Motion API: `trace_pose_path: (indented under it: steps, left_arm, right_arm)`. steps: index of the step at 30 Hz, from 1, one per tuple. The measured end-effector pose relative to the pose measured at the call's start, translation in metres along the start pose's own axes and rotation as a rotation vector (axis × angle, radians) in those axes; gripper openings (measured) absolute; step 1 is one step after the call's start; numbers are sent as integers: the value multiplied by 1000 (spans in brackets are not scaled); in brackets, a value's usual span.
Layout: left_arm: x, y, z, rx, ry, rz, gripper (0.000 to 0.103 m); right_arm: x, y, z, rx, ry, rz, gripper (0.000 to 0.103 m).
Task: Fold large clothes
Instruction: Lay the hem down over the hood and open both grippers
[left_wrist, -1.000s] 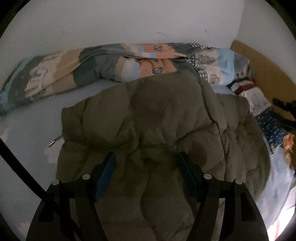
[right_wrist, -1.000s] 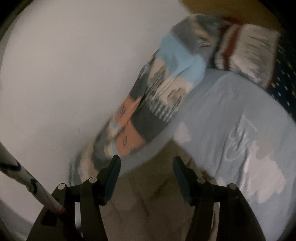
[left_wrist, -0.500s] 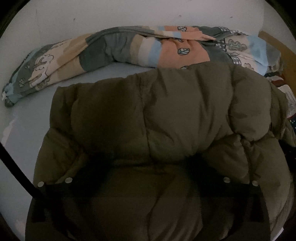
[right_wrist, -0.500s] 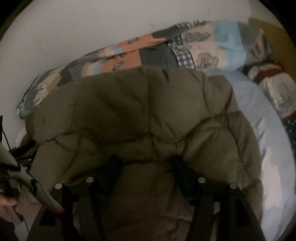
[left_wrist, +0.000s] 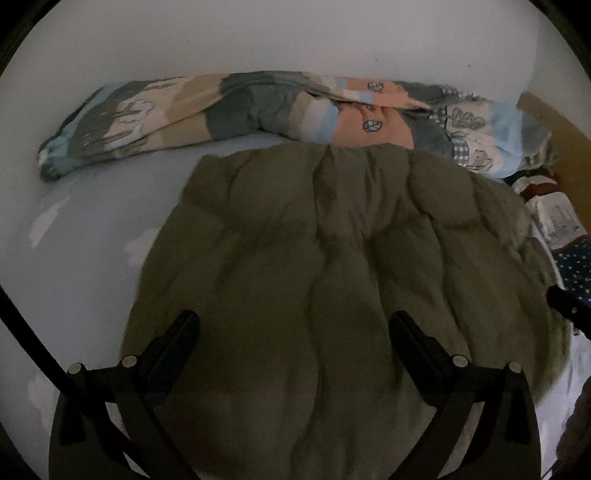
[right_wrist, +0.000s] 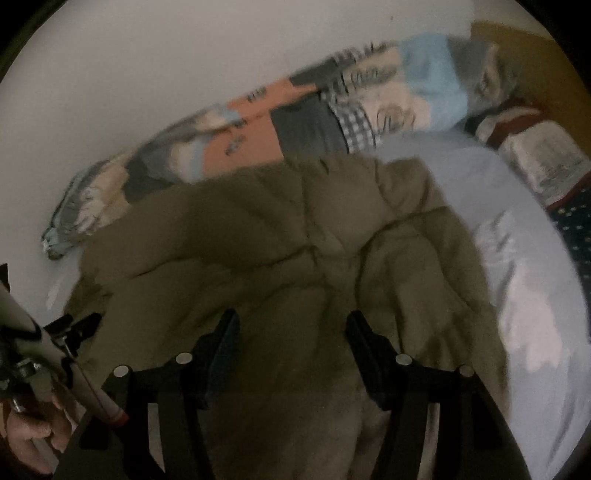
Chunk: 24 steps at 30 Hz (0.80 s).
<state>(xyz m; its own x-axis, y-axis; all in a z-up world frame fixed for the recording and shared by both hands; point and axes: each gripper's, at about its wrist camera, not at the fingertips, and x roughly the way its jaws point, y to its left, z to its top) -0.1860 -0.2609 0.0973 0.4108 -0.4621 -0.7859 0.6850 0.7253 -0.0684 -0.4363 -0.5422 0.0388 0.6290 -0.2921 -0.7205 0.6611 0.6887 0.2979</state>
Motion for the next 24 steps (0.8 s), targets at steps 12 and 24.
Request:
trace_pose_path:
  steps: [12,24]
  left_arm:
    - [-38,30,-52,-86,-76,133,103]
    - [19,30,-55,-74,104,148,103]
  right_arm:
    - [-51,73,-77,-5,-13,71,28]
    - [27,68,-82,-64,101,59,28]
